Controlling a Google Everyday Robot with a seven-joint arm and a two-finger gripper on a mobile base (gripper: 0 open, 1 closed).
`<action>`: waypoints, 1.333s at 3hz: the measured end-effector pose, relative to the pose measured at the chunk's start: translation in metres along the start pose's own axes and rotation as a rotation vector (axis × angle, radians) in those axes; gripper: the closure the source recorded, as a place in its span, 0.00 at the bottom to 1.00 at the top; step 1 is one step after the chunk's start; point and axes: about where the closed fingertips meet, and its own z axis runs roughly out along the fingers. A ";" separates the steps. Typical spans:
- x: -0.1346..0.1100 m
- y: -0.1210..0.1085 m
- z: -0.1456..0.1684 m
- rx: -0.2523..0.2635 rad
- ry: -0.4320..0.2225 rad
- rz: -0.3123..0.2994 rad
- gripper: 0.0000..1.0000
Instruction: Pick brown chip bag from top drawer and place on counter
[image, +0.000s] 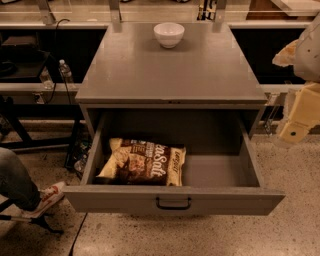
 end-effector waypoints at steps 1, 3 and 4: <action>0.000 0.000 0.000 0.000 0.000 0.000 0.00; -0.055 0.047 0.092 -0.221 -0.150 0.011 0.00; -0.091 0.070 0.145 -0.335 -0.267 0.040 0.00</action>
Offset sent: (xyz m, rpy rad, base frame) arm -0.0113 0.1148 -0.1398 0.2426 0.3125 0.1658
